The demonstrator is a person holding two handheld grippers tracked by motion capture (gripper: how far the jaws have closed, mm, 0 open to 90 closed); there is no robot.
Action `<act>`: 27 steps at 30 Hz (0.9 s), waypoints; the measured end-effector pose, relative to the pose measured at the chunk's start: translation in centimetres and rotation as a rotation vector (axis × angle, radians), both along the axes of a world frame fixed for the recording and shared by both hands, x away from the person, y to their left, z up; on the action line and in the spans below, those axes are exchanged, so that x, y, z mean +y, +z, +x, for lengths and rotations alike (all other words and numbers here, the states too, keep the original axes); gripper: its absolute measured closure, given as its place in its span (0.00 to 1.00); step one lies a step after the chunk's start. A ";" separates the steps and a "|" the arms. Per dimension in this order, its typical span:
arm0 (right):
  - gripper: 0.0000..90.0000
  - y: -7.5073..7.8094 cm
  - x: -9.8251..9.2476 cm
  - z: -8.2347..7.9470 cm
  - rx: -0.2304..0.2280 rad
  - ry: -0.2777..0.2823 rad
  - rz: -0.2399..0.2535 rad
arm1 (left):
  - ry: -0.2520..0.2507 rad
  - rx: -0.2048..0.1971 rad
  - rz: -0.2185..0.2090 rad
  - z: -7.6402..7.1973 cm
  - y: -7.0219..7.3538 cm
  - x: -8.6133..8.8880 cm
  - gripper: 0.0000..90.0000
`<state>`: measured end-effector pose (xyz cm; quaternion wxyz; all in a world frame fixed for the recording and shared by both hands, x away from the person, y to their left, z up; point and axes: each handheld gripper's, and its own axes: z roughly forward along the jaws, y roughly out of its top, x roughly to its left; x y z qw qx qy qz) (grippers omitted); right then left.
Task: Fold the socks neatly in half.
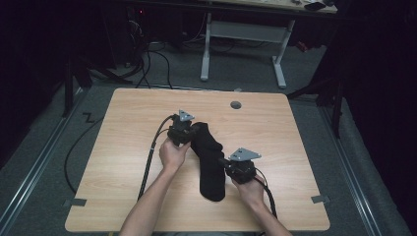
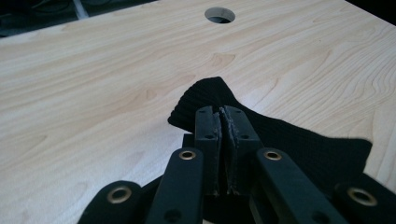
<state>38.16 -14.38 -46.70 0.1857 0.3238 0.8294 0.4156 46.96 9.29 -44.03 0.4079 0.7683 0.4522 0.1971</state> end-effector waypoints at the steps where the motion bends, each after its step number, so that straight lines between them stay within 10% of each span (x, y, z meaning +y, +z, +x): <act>1: 0.98 0.1 -0.1 -0.2 -0.003 0.003 -0.007 | 0.004 0.007 -0.005 -0.2 -0.3 0.1 0.94; 13: 0.98 -1.0 -0.7 0.0 0.042 -0.011 -0.021 | 0.003 0.099 -0.002 -0.4 -3.7 -0.2 0.94; 27: 0.98 0.5 -1.4 -0.5 -0.031 -0.019 0.039 | -0.004 0.034 -0.064 -1.1 -2.8 -0.5 0.94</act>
